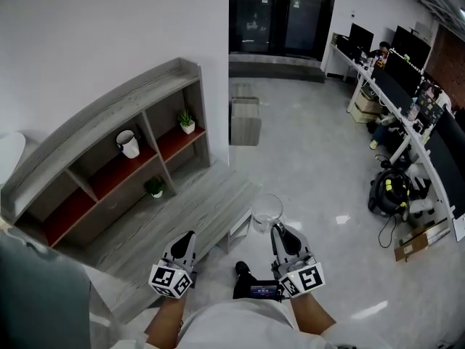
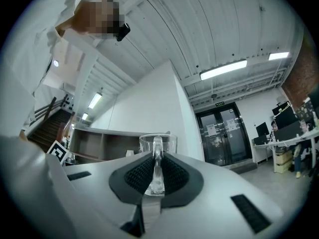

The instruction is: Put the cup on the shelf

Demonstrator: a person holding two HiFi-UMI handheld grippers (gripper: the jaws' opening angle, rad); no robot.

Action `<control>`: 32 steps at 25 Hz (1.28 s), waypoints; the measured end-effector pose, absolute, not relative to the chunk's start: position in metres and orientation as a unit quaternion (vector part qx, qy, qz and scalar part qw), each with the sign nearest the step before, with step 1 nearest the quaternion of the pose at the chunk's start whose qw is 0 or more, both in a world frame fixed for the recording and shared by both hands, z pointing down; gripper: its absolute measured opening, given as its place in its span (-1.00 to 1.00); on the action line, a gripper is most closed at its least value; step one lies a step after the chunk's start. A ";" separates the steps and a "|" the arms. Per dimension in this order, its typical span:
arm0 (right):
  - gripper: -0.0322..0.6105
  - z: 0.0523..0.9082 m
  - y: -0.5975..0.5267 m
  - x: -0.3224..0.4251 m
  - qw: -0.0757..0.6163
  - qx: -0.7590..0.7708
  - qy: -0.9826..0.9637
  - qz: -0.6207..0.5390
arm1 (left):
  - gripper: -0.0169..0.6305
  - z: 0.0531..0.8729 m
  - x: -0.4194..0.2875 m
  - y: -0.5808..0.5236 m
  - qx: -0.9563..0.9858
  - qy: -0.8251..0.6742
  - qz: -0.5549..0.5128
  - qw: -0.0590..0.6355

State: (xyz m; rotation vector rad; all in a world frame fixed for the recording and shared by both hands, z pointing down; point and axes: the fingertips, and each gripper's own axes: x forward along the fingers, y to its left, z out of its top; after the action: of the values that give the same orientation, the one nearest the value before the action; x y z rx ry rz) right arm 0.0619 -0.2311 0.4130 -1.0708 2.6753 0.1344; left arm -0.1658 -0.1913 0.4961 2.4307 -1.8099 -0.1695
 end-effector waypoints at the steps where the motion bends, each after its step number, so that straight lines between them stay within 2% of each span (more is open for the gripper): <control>1: -0.76 0.412 -0.245 0.061 0.128 -0.364 0.921 0.045 | -0.91 0.496 -0.166 -0.202 0.797 -0.600 -0.056 0.055; 19: -0.76 0.398 -0.473 0.009 0.131 -0.272 0.953 0.026 | -0.91 0.483 -0.202 -0.385 0.738 -0.670 -0.053 0.056; 32: -0.76 0.399 -0.534 -0.083 0.145 -0.163 0.976 0.005 | -0.91 0.484 -0.259 -0.397 0.646 -0.760 -0.045 0.052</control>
State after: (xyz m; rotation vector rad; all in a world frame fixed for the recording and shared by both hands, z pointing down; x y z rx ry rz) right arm -0.0826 -0.5337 0.3991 -0.4694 2.8114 0.0135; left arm -0.2591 -0.3973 0.4835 1.9645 -2.3132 -0.1362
